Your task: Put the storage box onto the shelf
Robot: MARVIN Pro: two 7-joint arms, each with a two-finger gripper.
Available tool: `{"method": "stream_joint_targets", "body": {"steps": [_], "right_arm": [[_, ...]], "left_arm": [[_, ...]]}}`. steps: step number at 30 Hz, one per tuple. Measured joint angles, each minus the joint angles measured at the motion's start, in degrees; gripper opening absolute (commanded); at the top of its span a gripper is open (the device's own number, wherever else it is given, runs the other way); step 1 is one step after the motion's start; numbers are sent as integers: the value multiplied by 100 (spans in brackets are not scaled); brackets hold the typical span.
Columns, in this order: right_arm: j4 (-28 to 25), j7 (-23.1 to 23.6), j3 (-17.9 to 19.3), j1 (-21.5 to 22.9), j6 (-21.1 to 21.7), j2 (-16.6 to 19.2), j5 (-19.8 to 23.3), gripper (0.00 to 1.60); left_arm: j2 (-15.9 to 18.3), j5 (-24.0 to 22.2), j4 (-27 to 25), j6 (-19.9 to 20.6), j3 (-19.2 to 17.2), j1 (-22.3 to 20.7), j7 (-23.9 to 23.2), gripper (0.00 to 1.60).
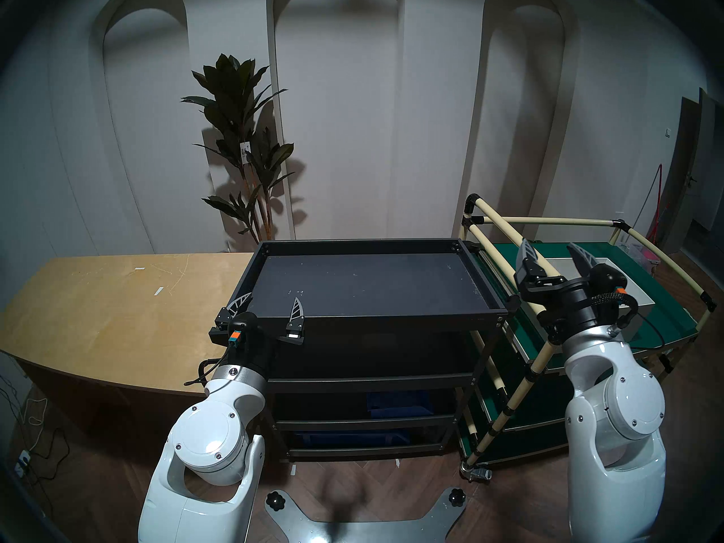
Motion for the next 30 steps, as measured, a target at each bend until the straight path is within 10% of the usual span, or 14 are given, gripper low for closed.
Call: {"method": "stream_joint_targets", "body": {"steps": [14,30], "right_arm": [[725,-149,1333,548,187,507,315,160],[2414,726,2519,1480,700,1370,1648,160]], "left_arm": [[8,0,8,0,6,-1,9,160],[18,0,25,0,12,-3,21,160]]}}
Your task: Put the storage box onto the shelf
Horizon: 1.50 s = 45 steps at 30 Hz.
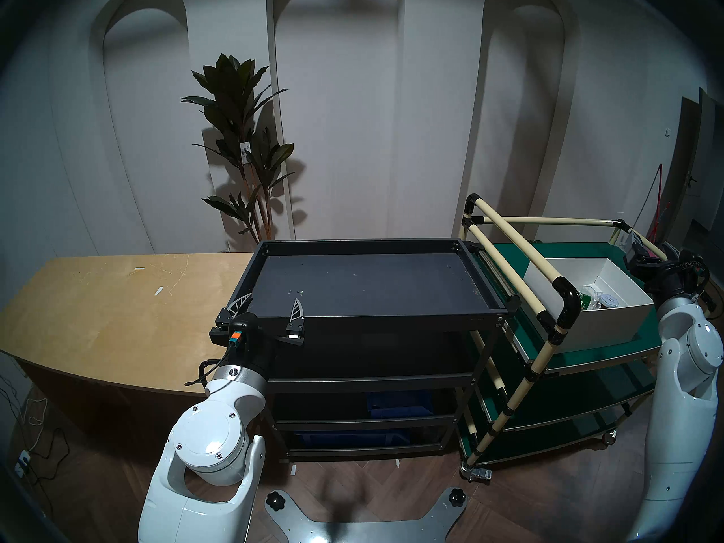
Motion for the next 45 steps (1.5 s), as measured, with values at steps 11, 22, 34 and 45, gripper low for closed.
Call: {"method": "stream_joint_targets", "body": {"steps": [11,22,34,45], "right_arm": [[1066,565,-31,676,526,653,238,160],[1691,967,-193,1298,808,1249,353,160],[2679,1363,-342,1928,1063,1861,353,160],[3176,1866,-630,2415,1249,2462,31,160]], "left_arm": [[8,0,38,0,5,-3,9,160],[15,2,69,0,10,-6,19,160],[20,2,90,0,17,-9,32,160],[27,2,111,0,23,-11,45,160]]}}
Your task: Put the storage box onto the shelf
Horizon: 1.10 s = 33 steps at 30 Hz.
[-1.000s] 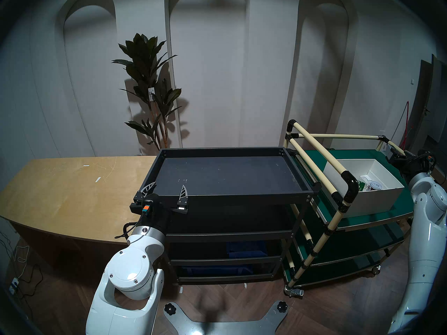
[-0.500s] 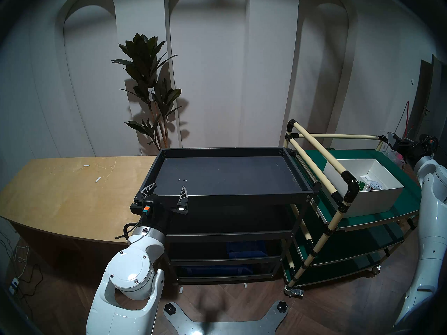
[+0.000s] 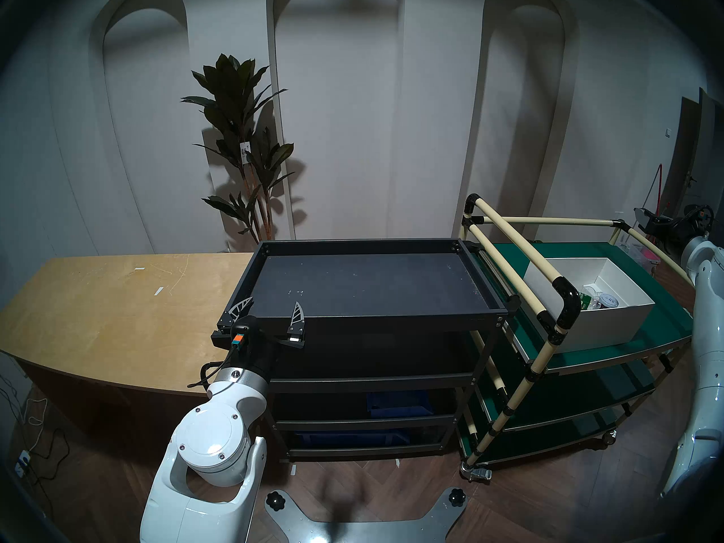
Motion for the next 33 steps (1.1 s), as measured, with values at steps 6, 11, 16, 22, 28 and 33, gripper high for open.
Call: {"method": "stream_joint_targets", "body": {"steps": [6,11,16,22,28,33], "right_arm": [[113,395,-233,132,103,330,-214,160],[243,781,-395,162,179,591,-385,160],[417,1141,-457,178,239,795,-532,160],[643,1590,-405,191,306,1083,-720,160],[802,2196,-254,228,327,1458,-936,160],[873,2651,-163,217,327,1707,-1052,160]], "left_arm": [[4,0,5,0,4,-2,6,160],[7,0,6,0,6,-3,11,160],[9,0,7,0,8,-5,16,160],[13,0,8,0,11,-6,21,160],[17,0,9,0,14,-9,27,160],[19,0,10,0,17,-10,31,160]]}}
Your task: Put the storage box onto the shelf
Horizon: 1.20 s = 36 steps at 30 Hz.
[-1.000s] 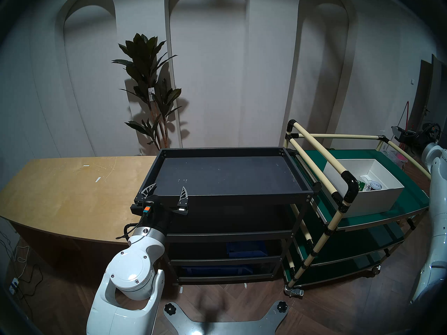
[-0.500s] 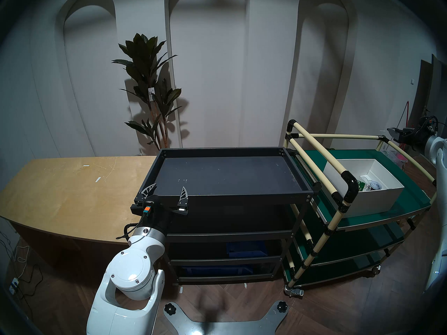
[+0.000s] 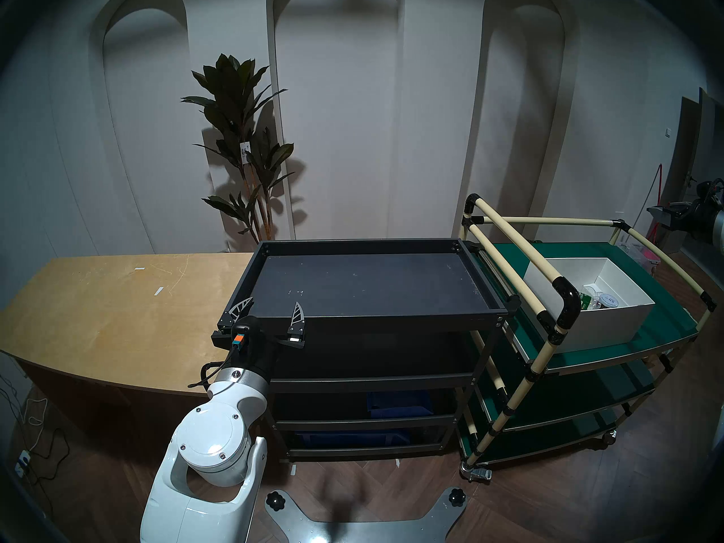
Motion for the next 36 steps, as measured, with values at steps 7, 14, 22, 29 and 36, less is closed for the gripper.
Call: {"method": "stream_joint_targets", "body": {"steps": [7,14,22,29,36], "right_arm": [[297,767,99,-156,-59,386,-189,160],[591,1525,103,-341,-219,745,-371,160],[844,2381,-18,-545,-593,1166,-667,160],[836,2835,-329,-652,-1035,1449,-1123,160],[674,3045,-627,-653,-1507,1637,-1595,160]], "left_arm": [[3,0,0,-1,4,-3,6,160],[7,-3,-3,-1,6,-6,11,160],[10,-3,-6,-1,10,-8,17,160],[14,-3,-2,-1,12,-10,22,160],[18,-3,10,0,15,-11,28,160]]}}
